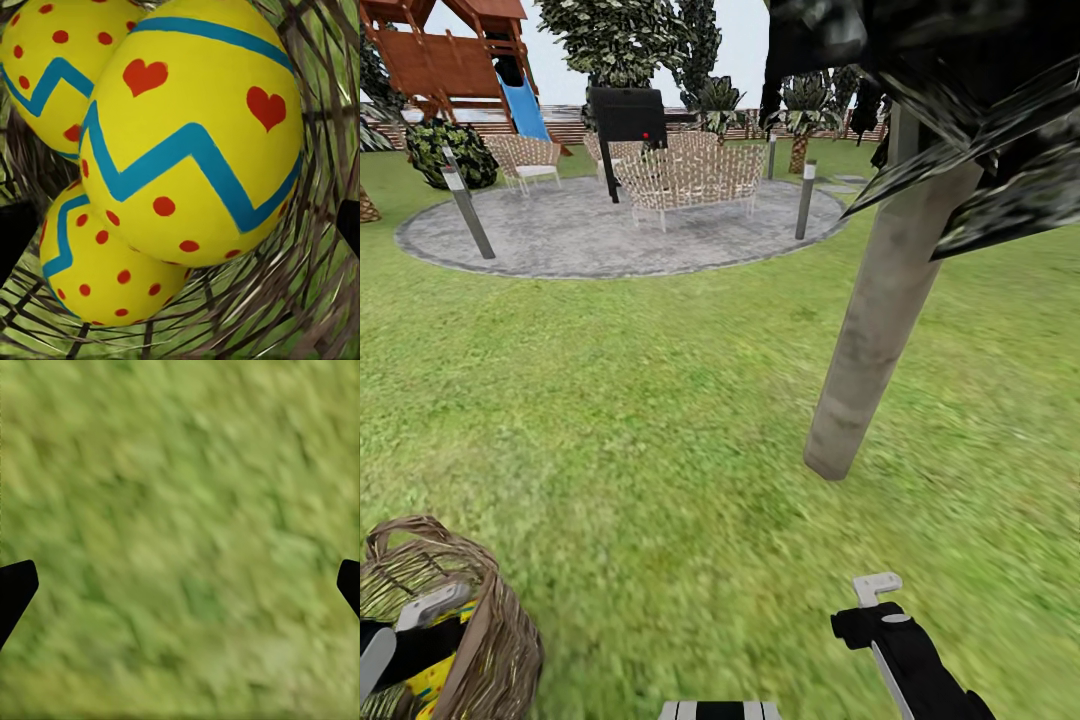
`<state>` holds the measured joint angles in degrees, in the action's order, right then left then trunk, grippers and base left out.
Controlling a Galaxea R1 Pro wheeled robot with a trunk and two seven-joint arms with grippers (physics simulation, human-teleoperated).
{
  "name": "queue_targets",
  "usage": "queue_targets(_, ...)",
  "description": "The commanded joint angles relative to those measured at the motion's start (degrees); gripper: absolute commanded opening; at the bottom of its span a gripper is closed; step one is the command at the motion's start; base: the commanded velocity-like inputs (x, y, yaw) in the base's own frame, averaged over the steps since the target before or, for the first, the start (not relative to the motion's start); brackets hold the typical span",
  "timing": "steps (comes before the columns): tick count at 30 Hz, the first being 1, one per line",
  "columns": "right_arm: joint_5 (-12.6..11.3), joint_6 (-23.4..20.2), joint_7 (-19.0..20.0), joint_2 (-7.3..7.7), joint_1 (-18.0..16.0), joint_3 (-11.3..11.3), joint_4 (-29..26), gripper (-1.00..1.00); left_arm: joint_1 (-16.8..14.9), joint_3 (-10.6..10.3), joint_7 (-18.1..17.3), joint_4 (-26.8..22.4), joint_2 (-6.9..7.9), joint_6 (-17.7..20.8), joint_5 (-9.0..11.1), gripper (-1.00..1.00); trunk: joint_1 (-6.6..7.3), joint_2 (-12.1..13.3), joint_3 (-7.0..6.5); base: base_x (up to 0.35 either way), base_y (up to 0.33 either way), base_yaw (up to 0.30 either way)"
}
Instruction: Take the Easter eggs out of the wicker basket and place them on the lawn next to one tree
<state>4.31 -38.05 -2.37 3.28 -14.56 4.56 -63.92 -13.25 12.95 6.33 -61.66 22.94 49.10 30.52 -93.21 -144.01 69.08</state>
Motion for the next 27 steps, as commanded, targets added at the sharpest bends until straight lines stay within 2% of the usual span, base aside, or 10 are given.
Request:
queue_targets(1,0.43,-0.36,-0.08,0.04,-0.03,0.19,-0.05,1.00,-0.02,-0.01,0.54,0.48,0.05,0.18,0.57,1.00,0.01,-0.02,0.05,0.000,0.000,0.000)
queue_targets(9,0.52,-0.28,-0.16,-0.03,-0.03,0.18,0.02,1.00,-0.02,-0.03,0.51,0.76,-0.08,0.03,0.73,1.00,0.01,-0.02,0.05,0.091,0.000,0.000)
queue_targets(24,0.52,-0.18,-0.18,-0.08,-0.03,0.27,0.19,1.00,-0.02,0.00,0.45,0.02,-0.70,0.03,0.83,1.00,-0.38,-0.22,3.37,0.000,0.000,0.000)
queue_targets(27,0.52,-0.18,-0.13,-0.15,-0.03,0.27,0.19,1.00,-0.02,0.05,0.44,-0.44,-0.70,0.03,0.86,1.00,-0.38,-0.22,3.37,0.000,0.000,0.000)
